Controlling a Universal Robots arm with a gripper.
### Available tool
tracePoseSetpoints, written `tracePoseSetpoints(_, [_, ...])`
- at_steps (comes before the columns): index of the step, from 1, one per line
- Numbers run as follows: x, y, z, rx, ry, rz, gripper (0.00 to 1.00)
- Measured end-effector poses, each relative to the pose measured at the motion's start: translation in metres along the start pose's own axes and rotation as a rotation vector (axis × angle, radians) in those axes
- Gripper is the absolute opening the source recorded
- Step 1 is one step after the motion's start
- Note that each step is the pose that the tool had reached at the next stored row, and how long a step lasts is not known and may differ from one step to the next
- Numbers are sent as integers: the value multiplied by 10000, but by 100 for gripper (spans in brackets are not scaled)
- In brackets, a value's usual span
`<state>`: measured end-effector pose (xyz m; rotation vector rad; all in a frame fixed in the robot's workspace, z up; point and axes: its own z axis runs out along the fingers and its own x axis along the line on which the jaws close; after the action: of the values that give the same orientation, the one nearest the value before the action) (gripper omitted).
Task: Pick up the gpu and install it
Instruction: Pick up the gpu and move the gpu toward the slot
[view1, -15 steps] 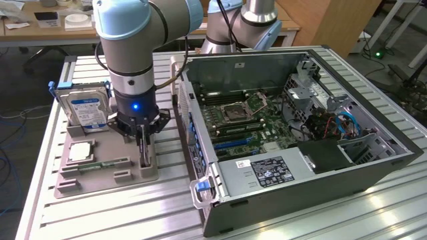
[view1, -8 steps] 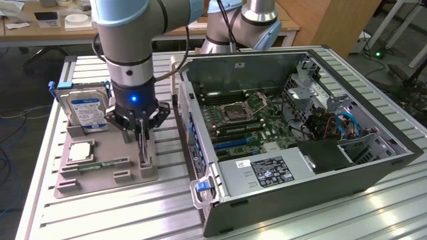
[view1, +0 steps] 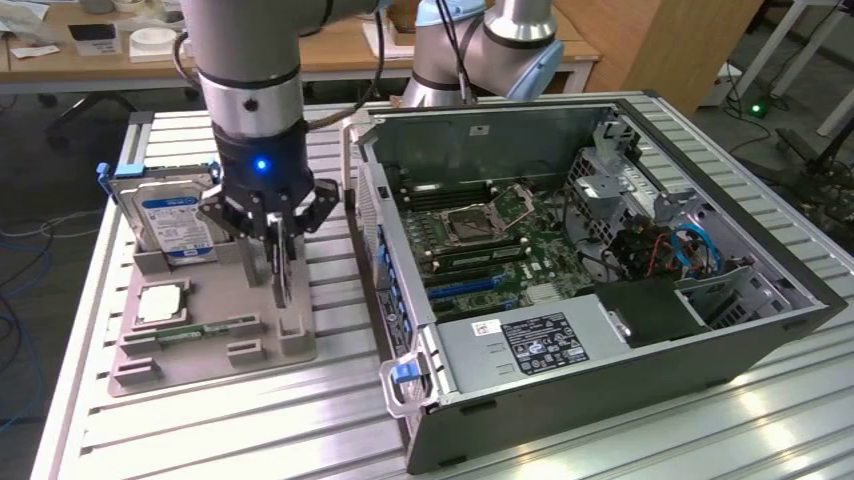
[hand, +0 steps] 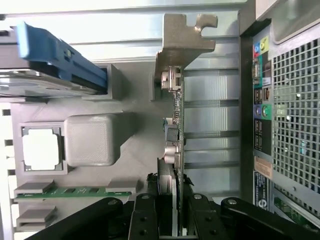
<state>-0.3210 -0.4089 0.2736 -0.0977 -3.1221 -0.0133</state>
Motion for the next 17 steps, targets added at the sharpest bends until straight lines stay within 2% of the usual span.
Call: tracePoseSetpoints(17, [14,6,-772,1,0,0,28])
